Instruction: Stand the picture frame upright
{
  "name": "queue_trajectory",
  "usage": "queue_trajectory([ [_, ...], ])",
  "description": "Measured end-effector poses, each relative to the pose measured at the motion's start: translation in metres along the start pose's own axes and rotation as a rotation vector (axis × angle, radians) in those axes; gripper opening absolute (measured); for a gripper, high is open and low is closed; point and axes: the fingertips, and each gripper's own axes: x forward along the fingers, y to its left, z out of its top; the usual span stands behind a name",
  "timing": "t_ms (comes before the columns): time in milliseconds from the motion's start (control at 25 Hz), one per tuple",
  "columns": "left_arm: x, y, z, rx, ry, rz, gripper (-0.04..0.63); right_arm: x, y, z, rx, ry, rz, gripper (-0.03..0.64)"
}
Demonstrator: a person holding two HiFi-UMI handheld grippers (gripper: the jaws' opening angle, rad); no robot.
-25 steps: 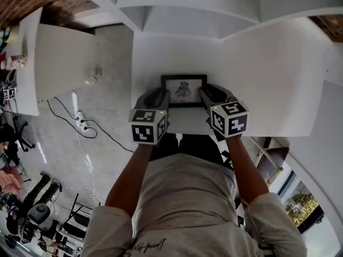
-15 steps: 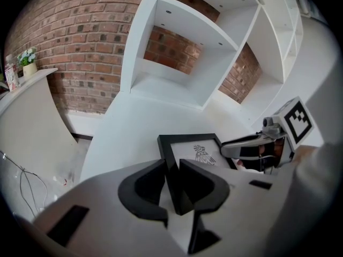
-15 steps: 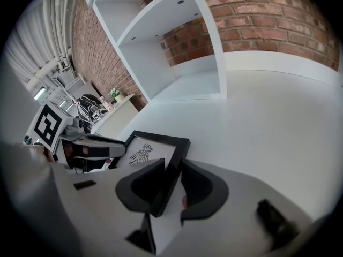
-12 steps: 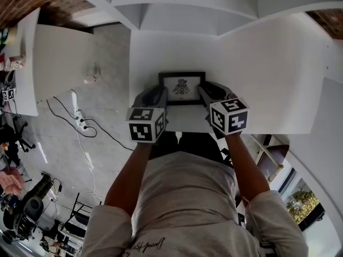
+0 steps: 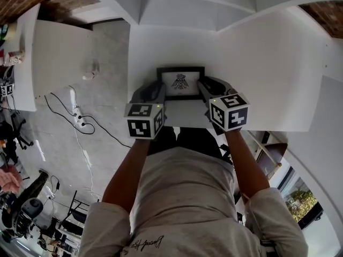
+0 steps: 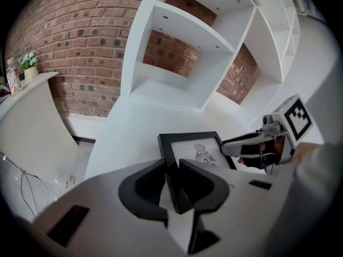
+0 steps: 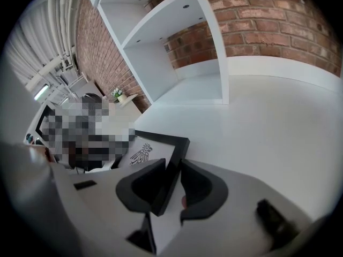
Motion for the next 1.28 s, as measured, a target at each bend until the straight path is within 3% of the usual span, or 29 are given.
queue_trajectory([
  [560,-0.021,0.006,0.014,-0.001,-0.071,0.03,0.091,-0.006,0.016,0.022,-0.071,-0.036,0.017,0.103],
  [1280,-0.049,0.038,0.076,0.054,-0.216,0.06,0.089,-0.001,0.043,0.096,-0.164,-0.178,0.011,0.103],
])
